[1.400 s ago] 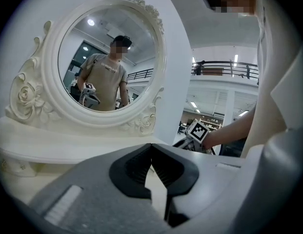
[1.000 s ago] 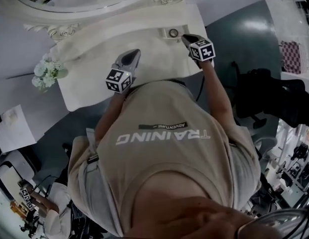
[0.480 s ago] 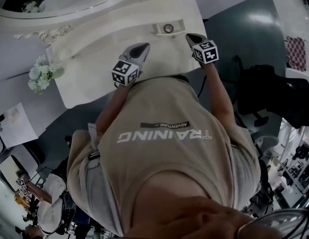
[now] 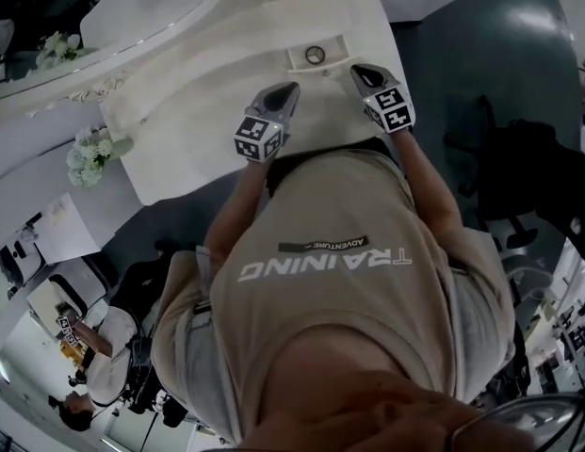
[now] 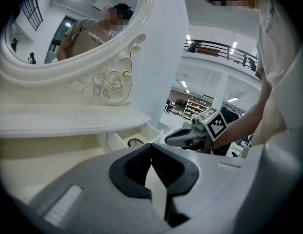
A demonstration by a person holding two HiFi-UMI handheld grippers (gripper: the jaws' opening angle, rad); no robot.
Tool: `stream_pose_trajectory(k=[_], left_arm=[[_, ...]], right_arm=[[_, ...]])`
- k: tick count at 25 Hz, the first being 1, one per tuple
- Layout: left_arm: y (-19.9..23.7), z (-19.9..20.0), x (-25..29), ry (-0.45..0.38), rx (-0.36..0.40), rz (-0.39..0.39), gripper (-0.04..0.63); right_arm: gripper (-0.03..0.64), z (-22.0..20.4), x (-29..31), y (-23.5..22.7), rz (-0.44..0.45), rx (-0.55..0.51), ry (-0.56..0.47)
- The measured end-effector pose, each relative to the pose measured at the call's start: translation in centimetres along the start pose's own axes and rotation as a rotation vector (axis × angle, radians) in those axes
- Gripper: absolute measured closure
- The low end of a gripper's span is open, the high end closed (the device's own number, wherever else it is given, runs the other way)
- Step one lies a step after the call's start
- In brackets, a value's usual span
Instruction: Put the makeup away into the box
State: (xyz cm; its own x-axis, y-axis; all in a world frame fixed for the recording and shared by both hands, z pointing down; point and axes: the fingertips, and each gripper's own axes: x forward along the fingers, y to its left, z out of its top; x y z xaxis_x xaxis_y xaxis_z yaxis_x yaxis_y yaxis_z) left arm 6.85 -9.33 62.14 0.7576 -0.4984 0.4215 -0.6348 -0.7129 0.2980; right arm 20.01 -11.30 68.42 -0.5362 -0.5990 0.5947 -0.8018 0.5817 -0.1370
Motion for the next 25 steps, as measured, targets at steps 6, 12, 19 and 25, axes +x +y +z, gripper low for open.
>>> stream_pose_trajectory(k=[6,12,19,25], left_arm=[[0.8,-2.6,3.5,0.080,-0.038,0.031,0.588],[2.3,-4.2,4.8,0.135,-0.089,0.074,0.588],[3.3,-3.1,6.4,0.138,-0.093,0.071,0.588],[3.7,-2.3,7.4,0.142,-0.107,0.077,0.588]], right_arm=[[0.612,-0.8,0.9,-0.7,0.035,0.022,-0.027],[0.612,-0.5,1.6,-0.9,0.060,0.040,-0.033],[0.612,0.5,2.7,-2.6,0.111,0.054,-0.051],[0.612,1.3,3.4,-4.0,0.120,0.028,-0.055]])
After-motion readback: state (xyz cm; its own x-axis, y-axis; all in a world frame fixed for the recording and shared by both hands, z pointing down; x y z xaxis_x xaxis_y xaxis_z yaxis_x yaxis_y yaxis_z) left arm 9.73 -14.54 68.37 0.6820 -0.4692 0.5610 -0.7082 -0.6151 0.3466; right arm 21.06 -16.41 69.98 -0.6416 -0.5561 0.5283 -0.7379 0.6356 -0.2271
